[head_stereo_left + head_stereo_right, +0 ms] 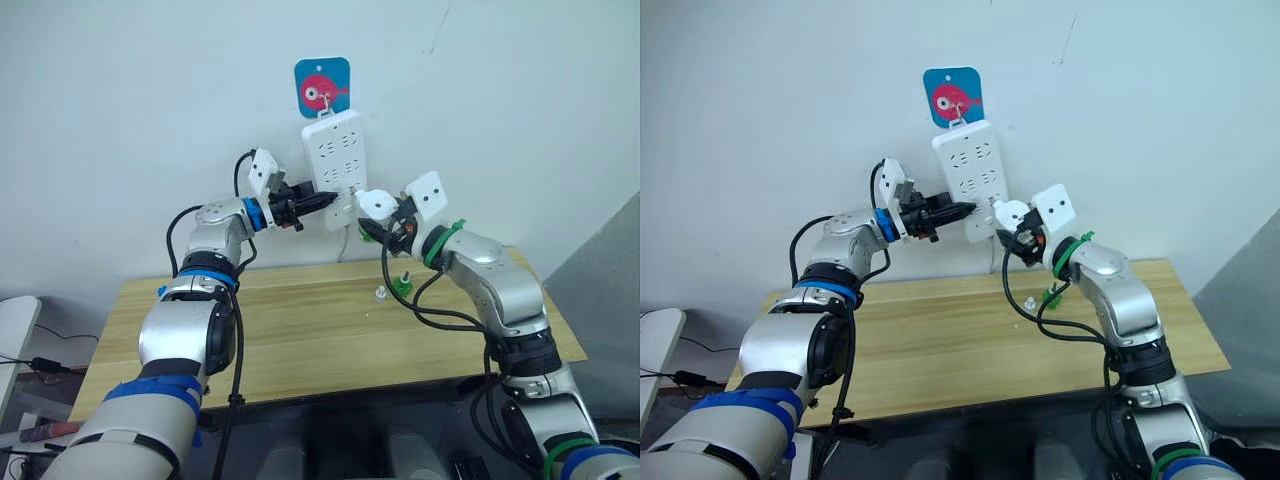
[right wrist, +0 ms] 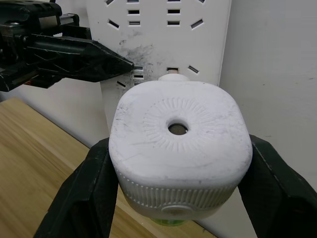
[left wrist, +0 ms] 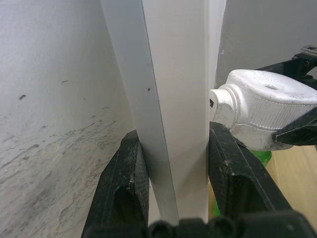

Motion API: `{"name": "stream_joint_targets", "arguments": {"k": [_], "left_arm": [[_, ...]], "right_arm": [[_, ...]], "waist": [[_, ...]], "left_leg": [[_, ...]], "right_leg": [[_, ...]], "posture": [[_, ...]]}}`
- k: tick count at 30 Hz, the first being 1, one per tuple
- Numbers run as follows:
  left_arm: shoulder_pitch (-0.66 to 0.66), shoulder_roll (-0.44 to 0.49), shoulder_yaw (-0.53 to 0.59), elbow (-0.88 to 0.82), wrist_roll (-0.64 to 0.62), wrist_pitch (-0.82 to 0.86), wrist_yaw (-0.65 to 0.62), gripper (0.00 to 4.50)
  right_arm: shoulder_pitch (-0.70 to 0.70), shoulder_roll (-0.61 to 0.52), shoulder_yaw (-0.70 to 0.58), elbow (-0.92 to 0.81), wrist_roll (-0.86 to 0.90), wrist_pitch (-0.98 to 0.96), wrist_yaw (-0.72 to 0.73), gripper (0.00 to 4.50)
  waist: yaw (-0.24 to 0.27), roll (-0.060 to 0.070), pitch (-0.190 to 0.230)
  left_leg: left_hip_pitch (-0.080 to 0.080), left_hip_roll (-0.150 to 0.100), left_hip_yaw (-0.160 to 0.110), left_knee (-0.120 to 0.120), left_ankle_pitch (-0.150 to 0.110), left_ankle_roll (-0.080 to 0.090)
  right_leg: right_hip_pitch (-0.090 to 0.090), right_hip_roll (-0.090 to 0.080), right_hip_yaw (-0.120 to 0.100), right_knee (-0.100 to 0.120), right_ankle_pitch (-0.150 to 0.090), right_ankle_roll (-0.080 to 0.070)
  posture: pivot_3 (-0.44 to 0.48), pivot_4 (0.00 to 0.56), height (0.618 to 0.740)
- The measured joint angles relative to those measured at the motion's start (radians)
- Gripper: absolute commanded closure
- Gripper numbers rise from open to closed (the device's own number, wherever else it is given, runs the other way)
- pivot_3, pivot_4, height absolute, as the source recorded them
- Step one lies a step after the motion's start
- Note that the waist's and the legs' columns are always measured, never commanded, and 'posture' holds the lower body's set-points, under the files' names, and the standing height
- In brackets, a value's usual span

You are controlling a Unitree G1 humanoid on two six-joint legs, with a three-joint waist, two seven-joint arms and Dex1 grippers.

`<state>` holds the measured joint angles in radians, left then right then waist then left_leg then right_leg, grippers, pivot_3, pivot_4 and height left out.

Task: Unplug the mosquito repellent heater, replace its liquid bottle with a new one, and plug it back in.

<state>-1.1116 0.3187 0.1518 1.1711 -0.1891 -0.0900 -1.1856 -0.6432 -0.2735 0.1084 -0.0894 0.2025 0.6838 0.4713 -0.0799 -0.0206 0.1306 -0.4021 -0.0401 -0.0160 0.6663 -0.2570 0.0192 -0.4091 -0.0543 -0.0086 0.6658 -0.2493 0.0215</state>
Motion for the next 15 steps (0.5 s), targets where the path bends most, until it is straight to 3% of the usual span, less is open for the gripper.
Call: {"name": "stream_joint_targets", "arguments": {"k": [9, 15], "left_arm": [[0.001, 0.017, 0.007, -0.001, 0.009, -0.032, 0.028, 3.13], [0.002, 0.019, 0.007, -0.001, 0.018, -0.057, 0.038, 3.13]], "right_arm": [[-0.048, 0.083, -0.012, 0.055, -0.002, 0.022, -0.054, 1.56], [-0.073, 0.018, 0.093, 0.073, -0.104, -0.076, -0.046, 1.56]], "waist": [[-0.004, 0.000, 0.000], [-0.004, 0.000, 0.000]], "left_leg": [[0.000, 0.000, 0.000, 0.000, 0.000, 0.000], [0.000, -0.001, 0.001, 0.000, 0.000, 0.000]], "right_leg": [[-0.001, 0.000, 0.001, 0.002, 0.000, 0.000], [-0.002, 0.000, 0.001, 0.002, 0.000, 0.000]], "posture": [[-0.116, 0.077, 0.740], [-0.114, 0.074, 0.740]]}}
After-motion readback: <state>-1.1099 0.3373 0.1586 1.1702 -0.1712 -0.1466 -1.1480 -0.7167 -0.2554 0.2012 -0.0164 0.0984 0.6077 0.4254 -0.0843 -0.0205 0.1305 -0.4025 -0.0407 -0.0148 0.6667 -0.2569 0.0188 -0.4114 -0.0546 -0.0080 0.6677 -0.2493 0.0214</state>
